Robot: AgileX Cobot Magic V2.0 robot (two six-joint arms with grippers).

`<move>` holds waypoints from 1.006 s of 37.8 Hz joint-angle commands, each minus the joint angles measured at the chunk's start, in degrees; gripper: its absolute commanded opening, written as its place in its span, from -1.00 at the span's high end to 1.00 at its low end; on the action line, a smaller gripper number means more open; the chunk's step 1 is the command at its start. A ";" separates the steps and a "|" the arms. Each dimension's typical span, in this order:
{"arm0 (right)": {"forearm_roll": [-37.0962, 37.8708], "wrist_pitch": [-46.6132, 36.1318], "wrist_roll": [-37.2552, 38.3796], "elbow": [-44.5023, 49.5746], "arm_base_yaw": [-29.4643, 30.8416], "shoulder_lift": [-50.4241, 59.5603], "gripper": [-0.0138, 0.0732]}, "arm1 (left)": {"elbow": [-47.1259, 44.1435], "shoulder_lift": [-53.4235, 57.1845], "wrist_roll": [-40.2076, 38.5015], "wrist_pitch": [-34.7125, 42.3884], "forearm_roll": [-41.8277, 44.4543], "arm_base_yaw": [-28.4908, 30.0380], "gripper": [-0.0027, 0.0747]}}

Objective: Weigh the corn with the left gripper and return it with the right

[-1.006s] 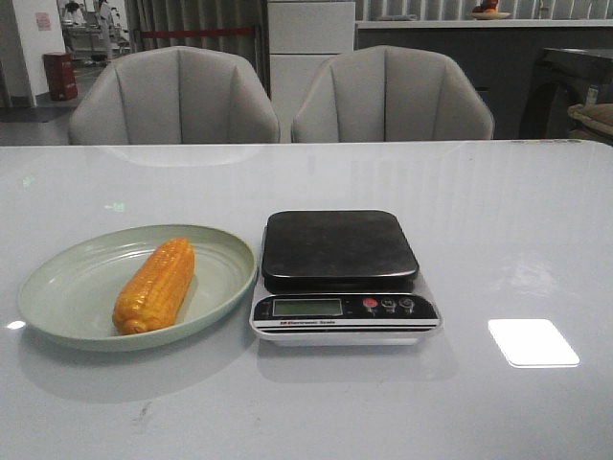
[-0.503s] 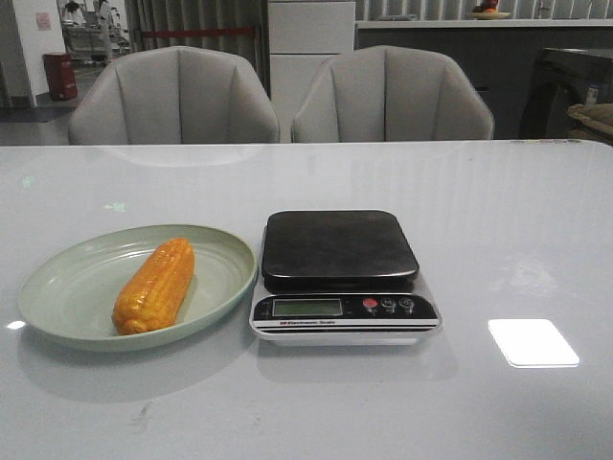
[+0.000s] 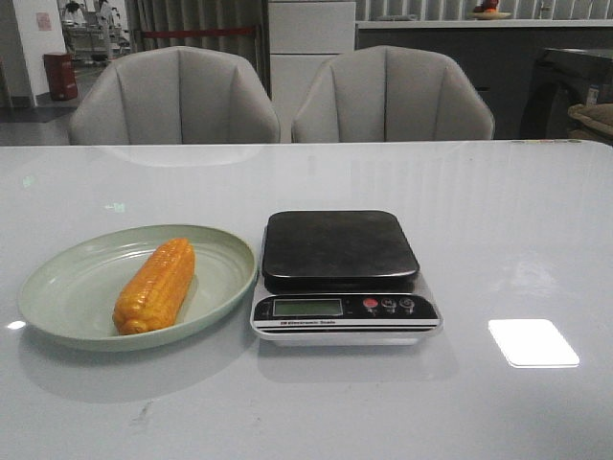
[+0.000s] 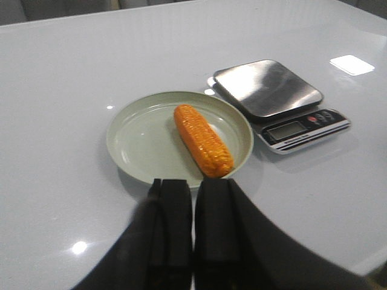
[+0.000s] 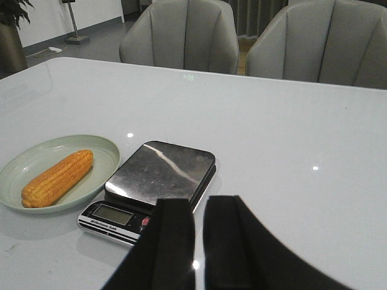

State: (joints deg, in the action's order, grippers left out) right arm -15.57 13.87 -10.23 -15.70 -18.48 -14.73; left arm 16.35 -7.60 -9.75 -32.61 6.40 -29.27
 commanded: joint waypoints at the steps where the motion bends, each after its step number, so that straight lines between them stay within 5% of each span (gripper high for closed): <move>1: -0.32 -4.13 -0.35 -1.53 0.29 -0.44 0.19 | -2.10 -0.52 -0.01 10.22 0.23 4.57 0.64; 9: -0.32 -4.13 -0.35 -1.53 0.29 -0.44 0.19 | -12.86 4.54 -0.01 25.91 0.23 19.68 0.64; 17: -0.32 -4.07 -0.35 -1.53 0.29 -0.44 0.19 | -18.56 8.99 -0.01 34.42 -1.10 26.15 0.64; 38: -0.32 -4.12 -0.35 -1.53 0.29 -0.44 0.19 | -18.56 8.99 -0.01 34.17 -1.29 27.68 0.64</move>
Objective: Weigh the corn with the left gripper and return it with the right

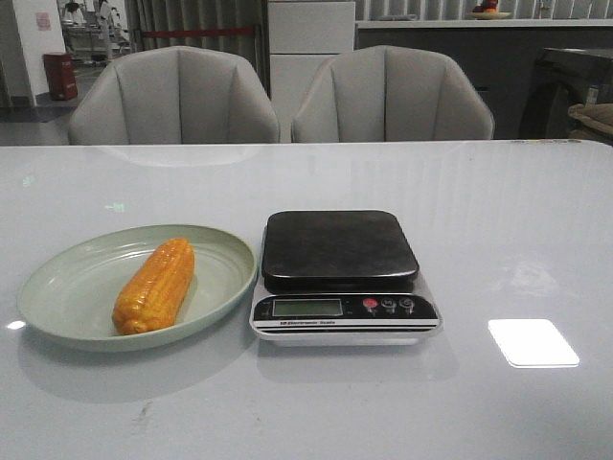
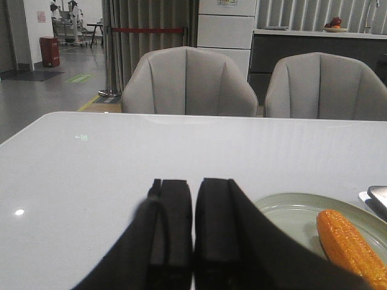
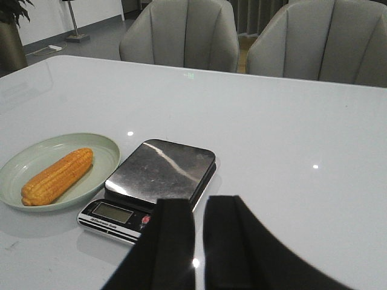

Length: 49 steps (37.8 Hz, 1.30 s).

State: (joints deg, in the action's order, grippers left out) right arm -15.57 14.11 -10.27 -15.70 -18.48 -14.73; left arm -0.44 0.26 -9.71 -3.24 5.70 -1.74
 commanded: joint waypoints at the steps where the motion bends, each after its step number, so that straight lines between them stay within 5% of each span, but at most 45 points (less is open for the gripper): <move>1: -0.32 -4.36 -0.31 -1.53 0.29 -0.44 0.19 | -1.77 1.13 -0.05 4.80 -0.59 0.15 0.64; 20: 1.30 -4.76 -0.31 -0.56 0.66 -0.44 0.19 | -1.77 1.13 -0.05 4.80 -0.59 0.15 0.64; 33: 10.17 -15.34 2.13 9.62 12.86 7.71 0.19 | -1.77 1.13 -0.05 4.80 -0.59 0.15 0.64; 49: 13.69 -19.11 8.78 17.76 14.25 16.35 0.19 | -1.77 1.13 -0.05 4.80 -0.59 0.15 0.64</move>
